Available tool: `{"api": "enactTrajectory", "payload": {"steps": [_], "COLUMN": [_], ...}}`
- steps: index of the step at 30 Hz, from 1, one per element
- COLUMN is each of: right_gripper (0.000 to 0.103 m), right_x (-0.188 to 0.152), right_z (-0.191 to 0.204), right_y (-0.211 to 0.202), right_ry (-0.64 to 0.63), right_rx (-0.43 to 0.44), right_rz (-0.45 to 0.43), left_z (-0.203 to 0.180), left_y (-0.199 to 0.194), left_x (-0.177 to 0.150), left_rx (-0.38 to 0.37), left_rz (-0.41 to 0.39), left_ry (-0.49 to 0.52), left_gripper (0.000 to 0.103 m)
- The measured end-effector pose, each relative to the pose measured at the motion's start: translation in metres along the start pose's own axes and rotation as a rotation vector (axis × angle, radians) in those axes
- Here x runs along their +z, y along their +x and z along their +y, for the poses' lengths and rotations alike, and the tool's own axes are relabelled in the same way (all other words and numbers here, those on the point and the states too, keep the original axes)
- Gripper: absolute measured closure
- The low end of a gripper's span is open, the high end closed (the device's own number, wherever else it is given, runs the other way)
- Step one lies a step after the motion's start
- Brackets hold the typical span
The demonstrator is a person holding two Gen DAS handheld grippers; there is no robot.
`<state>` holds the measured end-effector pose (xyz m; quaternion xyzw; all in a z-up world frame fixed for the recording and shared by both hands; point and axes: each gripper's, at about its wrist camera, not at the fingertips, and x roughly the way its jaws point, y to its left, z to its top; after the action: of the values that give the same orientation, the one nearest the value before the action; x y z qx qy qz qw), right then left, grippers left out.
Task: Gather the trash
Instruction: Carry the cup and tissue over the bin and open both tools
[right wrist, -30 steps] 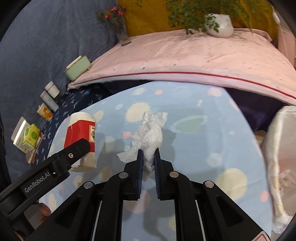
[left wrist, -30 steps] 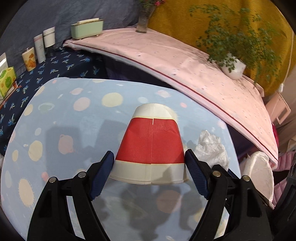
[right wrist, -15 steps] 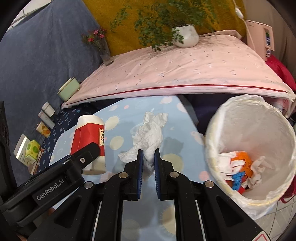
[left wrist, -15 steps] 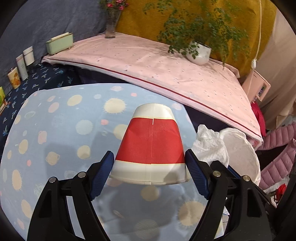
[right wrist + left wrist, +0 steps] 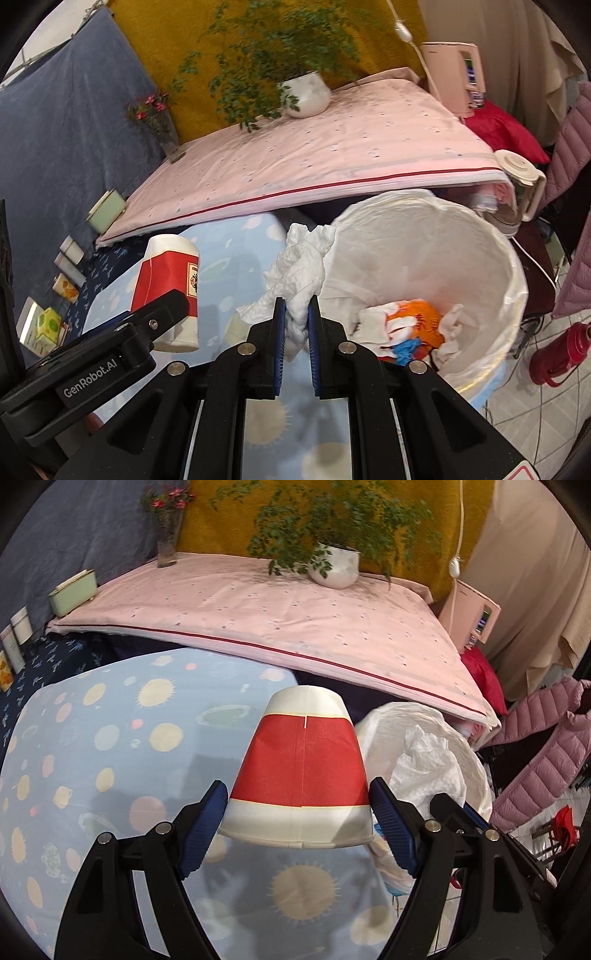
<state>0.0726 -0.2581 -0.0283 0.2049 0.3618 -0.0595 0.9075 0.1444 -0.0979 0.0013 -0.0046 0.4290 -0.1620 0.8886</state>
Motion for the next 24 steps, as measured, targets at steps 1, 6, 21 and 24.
{"api": "enactTrajectory", "payload": {"steps": [1, 6, 21, 24], "right_gripper": [0.092, 0.092, 0.092, 0.092], "right_x": [0.000, 0.001, 0.000, 0.000], "right_z": [-0.008, -0.041, -0.110, -0.112], "right_y": [-0.002, -0.010, -0.014, -0.012], "right_ry": [0.012, 0.061, 0.169, 0.175], "right_rx": [-0.007, -0.036, -0.101, -0.101], "right_rz": [-0.004, -0.019, -0.030, -0.027], "left_z": [-0.006, -0.037, -0.090, -0.086], "left_y": [0.002, 0.011, 0.048, 0.051], "left_x": [0.000, -0.001, 0.003, 0.002], "left_rx": [-0.005, -0.035, -0.113, -0.095], "left_rz": [0.003, 0.020, 0.093, 0.092], "left_ry": [0.009, 0.052, 0.061, 0.058], "left_gripper": [0.028, 0.027, 0.023, 0.023]}}
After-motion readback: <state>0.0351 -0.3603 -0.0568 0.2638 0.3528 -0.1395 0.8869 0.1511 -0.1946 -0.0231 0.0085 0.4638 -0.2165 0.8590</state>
